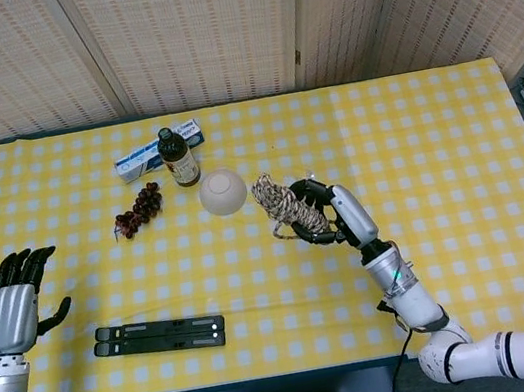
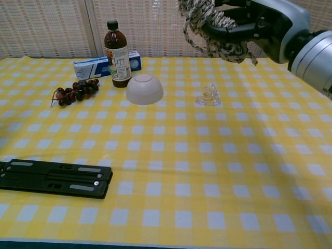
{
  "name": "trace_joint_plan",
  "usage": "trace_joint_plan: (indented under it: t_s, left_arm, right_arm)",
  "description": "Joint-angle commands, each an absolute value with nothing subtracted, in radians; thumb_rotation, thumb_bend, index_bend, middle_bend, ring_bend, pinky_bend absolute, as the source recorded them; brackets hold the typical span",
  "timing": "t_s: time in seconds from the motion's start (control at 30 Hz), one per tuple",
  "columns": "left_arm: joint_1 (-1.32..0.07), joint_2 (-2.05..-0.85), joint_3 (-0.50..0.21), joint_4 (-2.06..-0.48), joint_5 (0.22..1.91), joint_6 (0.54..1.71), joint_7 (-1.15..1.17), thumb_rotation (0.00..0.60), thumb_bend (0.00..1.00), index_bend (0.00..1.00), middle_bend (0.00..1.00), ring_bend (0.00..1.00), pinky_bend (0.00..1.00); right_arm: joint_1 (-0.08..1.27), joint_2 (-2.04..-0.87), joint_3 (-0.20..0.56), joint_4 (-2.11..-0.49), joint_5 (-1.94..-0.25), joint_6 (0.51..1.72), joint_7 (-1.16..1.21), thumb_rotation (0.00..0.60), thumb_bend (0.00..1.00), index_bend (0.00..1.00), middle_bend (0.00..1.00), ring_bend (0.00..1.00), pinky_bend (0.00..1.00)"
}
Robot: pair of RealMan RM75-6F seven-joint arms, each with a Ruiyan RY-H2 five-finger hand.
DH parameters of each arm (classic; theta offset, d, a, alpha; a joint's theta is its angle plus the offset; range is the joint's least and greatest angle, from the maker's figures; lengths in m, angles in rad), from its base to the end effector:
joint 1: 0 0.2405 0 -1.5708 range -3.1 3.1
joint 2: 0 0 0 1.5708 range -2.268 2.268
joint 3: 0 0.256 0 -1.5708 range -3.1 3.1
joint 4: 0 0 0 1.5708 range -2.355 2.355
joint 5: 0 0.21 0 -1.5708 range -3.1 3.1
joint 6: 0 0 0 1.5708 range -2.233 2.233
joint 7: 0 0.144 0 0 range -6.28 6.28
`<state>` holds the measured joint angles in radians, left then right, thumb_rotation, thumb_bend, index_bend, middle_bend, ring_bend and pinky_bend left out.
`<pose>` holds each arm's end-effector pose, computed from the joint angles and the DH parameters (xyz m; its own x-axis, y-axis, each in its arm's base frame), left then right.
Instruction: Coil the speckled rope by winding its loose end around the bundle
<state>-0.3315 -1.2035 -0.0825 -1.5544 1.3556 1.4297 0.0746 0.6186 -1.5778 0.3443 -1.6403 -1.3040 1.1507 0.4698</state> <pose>-0.2786 0.2627 0.1418 0.4133 -0.0671 0.9081 0.9040 -0.0897 -0.4181 -0.0981 -0.3285 0.0268 -0.5089 -0.3085 0.8037 -0.7666 -0.2624 -0.5861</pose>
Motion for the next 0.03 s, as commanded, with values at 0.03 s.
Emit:
trace_joint_plan:
  t_s: [0.03]
  left_arm:
    - [-0.273,-1.224,-0.045,-1.531,1.403,1.502,0.056,0.6,0.32,0.17,0.19,0.12,0.11]
  right_arm:
    - [0.615,-1.574,0.341,-1.643,-1.306,1.151,0.474,0.6,0.51,1.0,0.83,0.9,0.78]
